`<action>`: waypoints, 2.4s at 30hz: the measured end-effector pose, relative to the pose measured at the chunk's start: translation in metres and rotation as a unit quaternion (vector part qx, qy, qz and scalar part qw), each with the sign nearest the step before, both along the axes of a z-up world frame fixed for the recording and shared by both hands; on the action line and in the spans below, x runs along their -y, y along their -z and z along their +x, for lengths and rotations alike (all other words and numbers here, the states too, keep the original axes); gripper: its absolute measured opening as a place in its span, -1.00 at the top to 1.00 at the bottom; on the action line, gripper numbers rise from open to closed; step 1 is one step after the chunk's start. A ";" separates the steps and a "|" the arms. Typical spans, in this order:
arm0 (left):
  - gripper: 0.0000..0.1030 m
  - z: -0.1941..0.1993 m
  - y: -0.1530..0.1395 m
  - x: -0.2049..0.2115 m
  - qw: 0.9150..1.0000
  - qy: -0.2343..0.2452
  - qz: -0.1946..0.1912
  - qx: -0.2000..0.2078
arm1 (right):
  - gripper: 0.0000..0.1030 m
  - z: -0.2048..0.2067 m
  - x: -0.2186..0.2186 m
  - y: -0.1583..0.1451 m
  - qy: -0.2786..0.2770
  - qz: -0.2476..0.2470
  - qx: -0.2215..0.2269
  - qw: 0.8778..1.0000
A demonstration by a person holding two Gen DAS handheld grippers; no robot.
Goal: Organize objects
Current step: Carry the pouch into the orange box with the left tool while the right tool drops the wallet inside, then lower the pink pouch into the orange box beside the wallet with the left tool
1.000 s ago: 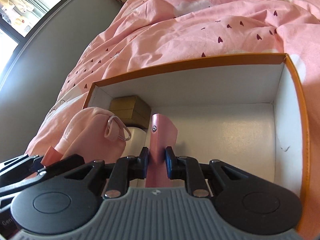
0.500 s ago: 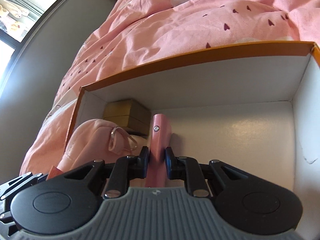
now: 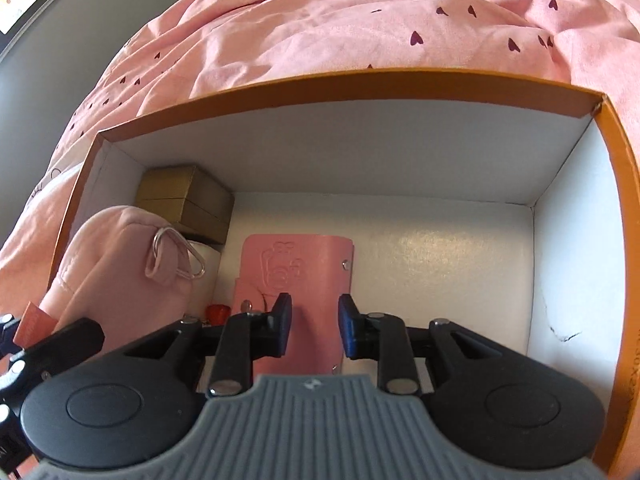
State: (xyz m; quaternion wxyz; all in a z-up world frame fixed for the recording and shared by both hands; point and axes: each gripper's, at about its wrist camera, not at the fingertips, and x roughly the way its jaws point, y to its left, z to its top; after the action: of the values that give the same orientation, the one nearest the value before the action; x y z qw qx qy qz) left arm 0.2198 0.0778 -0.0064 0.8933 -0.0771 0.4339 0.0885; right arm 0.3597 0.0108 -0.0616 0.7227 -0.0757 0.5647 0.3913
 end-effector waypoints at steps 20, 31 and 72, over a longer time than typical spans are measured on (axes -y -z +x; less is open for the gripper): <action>0.34 0.004 -0.004 -0.009 1.000 -0.001 0.005 0.005 | -0.09 -0.046 -0.025 0.015 -0.266 -0.113 0.063 0.955; 0.34 0.011 -0.006 -0.006 1.000 0.002 0.019 0.001 | 0.14 -0.041 -0.032 0.018 -0.300 -0.077 0.108 0.945; 0.36 0.047 0.023 0.062 0.982 0.079 0.171 0.008 | 0.40 0.010 0.010 -0.007 -0.233 -0.022 0.068 0.970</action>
State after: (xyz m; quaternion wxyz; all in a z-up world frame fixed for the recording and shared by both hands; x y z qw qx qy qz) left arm 0.2666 0.0163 -0.0290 0.9009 0.1105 0.4100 0.0903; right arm 0.3697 0.0007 -0.0543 0.6464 -0.2476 0.4891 0.5307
